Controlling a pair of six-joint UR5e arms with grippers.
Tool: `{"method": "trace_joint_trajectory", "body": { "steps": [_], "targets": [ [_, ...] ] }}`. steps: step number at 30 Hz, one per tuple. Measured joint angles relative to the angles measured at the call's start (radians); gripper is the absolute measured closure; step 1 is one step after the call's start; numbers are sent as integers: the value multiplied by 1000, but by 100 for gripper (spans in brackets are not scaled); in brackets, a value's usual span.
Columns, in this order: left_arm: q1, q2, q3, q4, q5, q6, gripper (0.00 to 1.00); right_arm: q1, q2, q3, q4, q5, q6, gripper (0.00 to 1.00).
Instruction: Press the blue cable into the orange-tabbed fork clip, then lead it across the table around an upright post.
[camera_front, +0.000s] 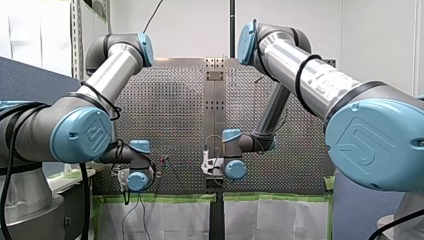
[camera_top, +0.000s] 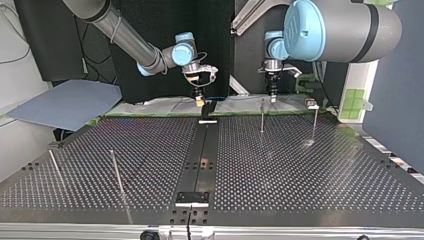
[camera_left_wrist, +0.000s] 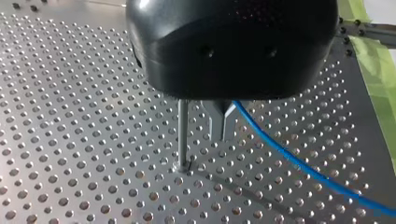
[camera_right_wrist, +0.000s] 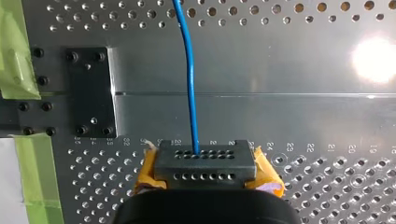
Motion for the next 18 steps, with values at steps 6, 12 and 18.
{"method": "trace_joint_trajectory", "body": {
  "steps": [6, 12, 18],
  "targets": [
    [8, 0, 4, -14, 0, 8, 100, 0, 1, -5, 0, -1, 0, 100],
    [17, 0, 4, -24, 0, 17, 100, 0, 2, -8, 0, -1, -2, 100],
    [21, 7, 4, -22, 1, 22, 100, -1, 3, -15, 1, -1, -3, 100]
  ]
}}
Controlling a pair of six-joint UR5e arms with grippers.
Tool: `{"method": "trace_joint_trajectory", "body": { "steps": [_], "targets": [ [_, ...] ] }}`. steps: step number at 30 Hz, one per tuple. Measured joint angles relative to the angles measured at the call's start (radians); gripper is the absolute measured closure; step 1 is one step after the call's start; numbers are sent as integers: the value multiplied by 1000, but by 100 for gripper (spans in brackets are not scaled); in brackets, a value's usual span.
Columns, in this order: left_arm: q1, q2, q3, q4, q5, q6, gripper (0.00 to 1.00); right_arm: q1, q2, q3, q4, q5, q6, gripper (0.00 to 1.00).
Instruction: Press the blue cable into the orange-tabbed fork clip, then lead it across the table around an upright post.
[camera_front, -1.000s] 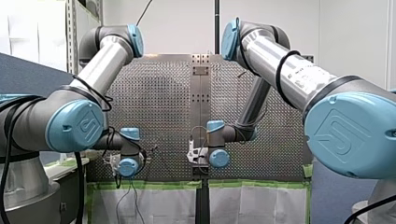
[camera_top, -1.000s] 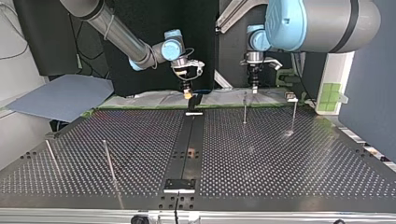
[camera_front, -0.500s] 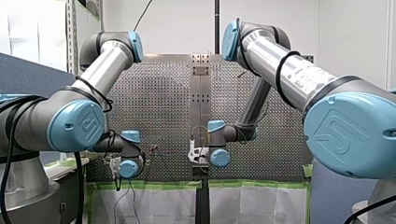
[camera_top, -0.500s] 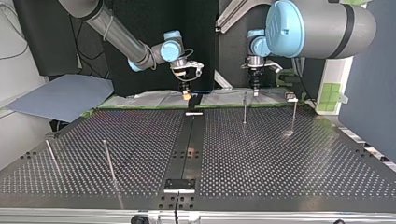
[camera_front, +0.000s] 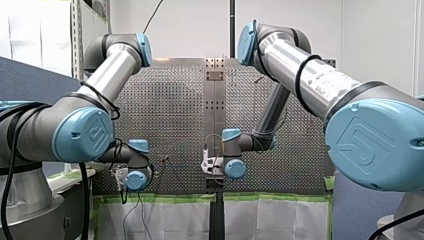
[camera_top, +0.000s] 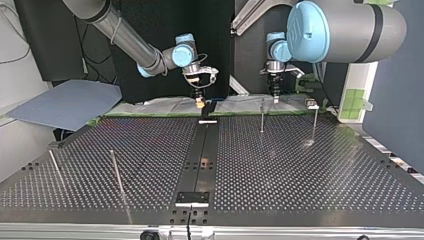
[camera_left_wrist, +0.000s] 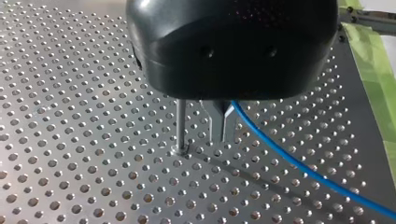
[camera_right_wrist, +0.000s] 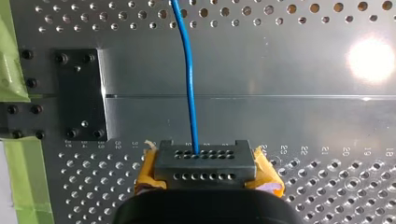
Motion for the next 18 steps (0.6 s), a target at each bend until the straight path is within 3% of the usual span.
{"method": "trace_joint_trajectory", "body": {
  "steps": [18],
  "targets": [
    [3, 24, 43, -14, 48, -37, 100, -4, 9, -16, 6, 0, 0, 100]
  ]
}}
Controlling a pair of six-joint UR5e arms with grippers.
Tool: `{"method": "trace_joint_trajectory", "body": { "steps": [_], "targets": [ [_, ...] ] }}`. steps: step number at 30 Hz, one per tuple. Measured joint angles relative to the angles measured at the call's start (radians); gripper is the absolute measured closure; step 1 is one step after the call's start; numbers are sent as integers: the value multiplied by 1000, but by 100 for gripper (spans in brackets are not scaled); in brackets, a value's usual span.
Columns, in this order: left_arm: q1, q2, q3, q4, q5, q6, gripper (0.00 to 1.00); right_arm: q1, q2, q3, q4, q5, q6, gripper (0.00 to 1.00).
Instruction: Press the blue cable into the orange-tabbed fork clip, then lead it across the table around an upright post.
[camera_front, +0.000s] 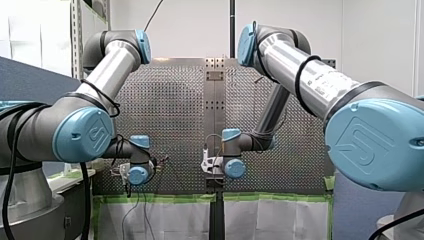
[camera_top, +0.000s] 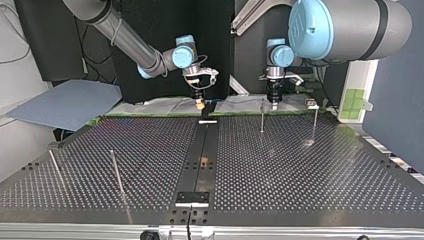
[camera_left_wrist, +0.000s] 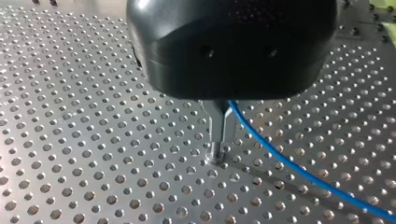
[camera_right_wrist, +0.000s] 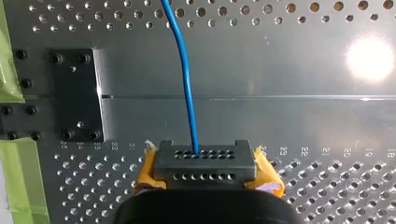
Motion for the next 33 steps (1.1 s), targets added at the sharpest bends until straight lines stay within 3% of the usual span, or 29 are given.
{"method": "trace_joint_trajectory", "body": {
  "steps": [17, 24, 33],
  "targets": [
    [34, -9, 22, -22, 36, -61, 100, -13, 48, -24, 4, 2, -2, 100],
    [38, -44, 64, -70, 44, -49, 100, -18, 51, -37, 5, 0, -2, 100],
    [44, -47, 118, -146, 57, -93, 100, -31, 52, -51, 10, 0, 1, 100]
  ]
}}
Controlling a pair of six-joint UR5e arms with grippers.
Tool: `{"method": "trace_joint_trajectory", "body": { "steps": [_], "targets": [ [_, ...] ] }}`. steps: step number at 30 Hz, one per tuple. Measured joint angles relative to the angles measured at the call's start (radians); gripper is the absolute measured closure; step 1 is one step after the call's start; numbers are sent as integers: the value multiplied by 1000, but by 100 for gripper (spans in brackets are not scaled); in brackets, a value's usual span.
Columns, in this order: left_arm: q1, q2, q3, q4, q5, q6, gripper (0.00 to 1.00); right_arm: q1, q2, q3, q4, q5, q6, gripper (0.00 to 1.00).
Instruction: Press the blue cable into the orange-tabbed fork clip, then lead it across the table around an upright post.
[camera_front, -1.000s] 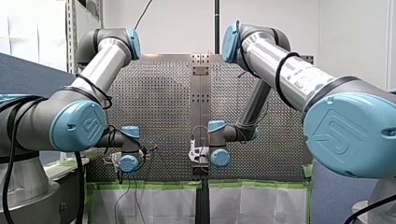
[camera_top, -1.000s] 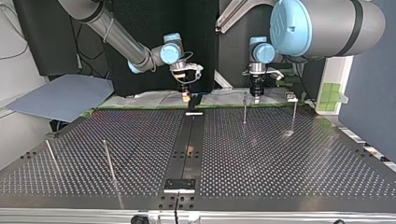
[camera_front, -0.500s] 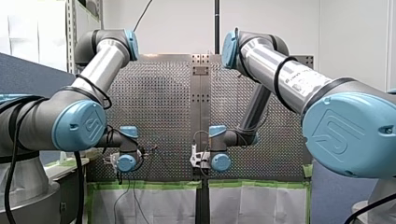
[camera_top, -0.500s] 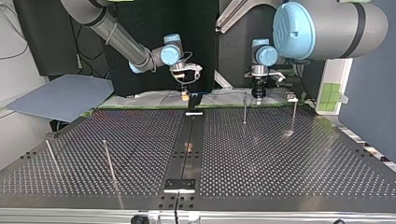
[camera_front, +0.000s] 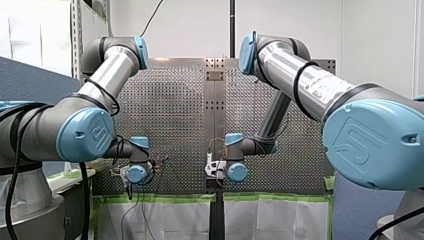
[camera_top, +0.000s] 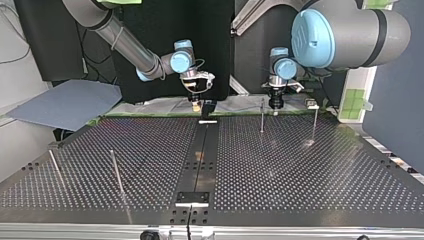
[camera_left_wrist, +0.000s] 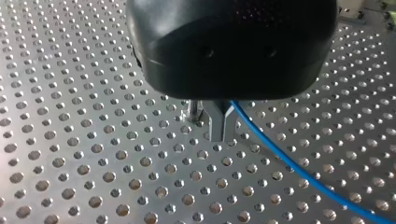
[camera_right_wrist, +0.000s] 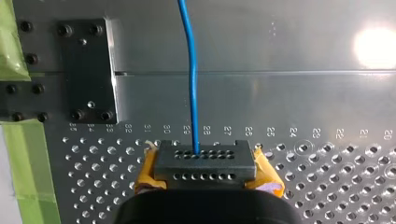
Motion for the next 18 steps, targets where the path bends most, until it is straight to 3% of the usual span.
{"method": "trace_joint_trajectory", "body": {
  "steps": [12, 18],
  "targets": [
    [23, 0, 35, -51, 25, -43, 100, -21, 1, -35, 24, 0, -2, 100],
    [32, 0, 44, -62, 33, -41, 87, -29, 1, -56, 36, -3, -2, 100]
  ]
}}
